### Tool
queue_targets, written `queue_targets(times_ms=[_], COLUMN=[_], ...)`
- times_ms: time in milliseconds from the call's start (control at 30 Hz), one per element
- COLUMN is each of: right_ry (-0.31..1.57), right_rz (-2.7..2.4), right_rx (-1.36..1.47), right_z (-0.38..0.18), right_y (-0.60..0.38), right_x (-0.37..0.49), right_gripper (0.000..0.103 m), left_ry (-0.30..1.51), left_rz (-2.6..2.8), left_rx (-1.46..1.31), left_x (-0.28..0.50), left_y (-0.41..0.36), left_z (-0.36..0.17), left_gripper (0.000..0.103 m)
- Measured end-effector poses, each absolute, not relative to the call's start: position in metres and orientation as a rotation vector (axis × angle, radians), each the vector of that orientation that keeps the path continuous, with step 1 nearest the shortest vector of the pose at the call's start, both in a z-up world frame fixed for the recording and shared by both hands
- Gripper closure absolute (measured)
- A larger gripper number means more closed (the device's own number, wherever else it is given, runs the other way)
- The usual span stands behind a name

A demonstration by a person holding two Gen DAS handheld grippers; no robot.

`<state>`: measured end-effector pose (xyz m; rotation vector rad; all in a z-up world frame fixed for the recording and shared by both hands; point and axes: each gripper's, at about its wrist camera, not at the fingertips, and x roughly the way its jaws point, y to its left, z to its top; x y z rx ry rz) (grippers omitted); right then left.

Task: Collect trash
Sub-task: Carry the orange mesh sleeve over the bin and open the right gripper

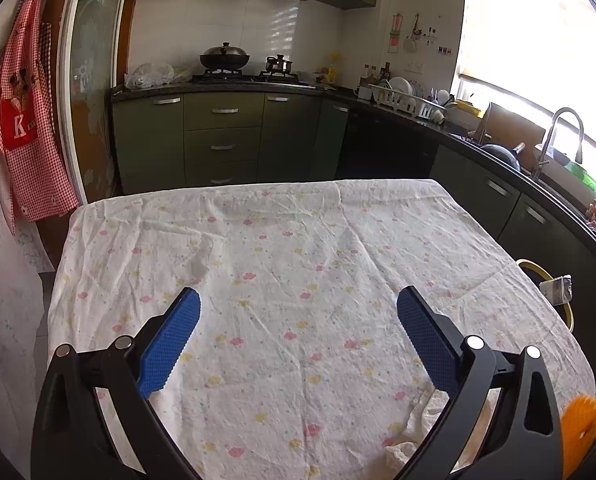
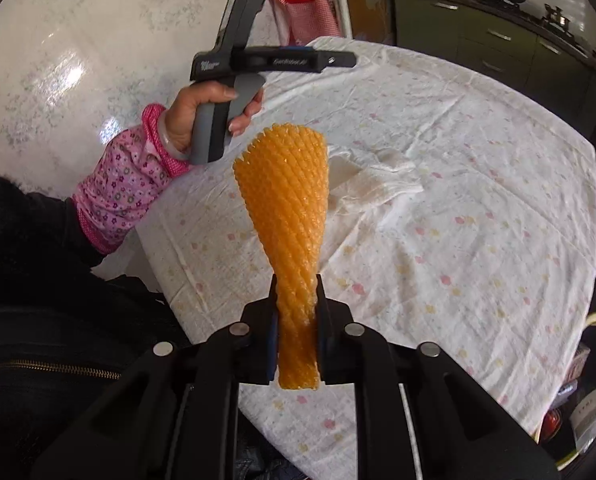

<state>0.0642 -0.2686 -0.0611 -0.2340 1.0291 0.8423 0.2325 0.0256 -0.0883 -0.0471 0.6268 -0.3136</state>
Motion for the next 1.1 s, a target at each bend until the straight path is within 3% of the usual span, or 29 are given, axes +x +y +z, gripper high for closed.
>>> queue_targets(times_ms=[267,567,633,700,800,1100], right_ry=[0.98,1.119,1.131,1.139,1.114,1.0], right_rz=[0.301,-0.131,-0.182,-0.211,-0.282,-0.258], right_rx=[-0.008,0.109,0.112,0.12,0.084,0.079], right_z=[-0.039,-0.105,-0.119,-0.128,-0.127,-0.098], right_y=[-0.408,-0.532,-0.543,-0.55,-0.553,-0.522], right_x=[0.087,0.147,0.16,0.172,0.177,0.124], right_gripper=[0.089,0.086,0.082,0.068,0.058,0.048], left_ry=[0.622,0.626,0.628,0.628,0.629,0.635], left_rz=[-0.318,-0.327,-0.331,-0.334,-0.338,-0.361], left_rx=[-0.033,-0.01,-0.008,-0.005,-0.003,0.012], left_x=[0.231,0.23,0.23,0.23,0.23,0.228], left_y=[0.021,0.015,0.014,0.013,0.012,0.005], left_z=[-0.087,-0.09,-0.091,-0.091,-0.092,-0.093], left_gripper=[0.006,0.006,0.006,0.006,0.006,0.005])
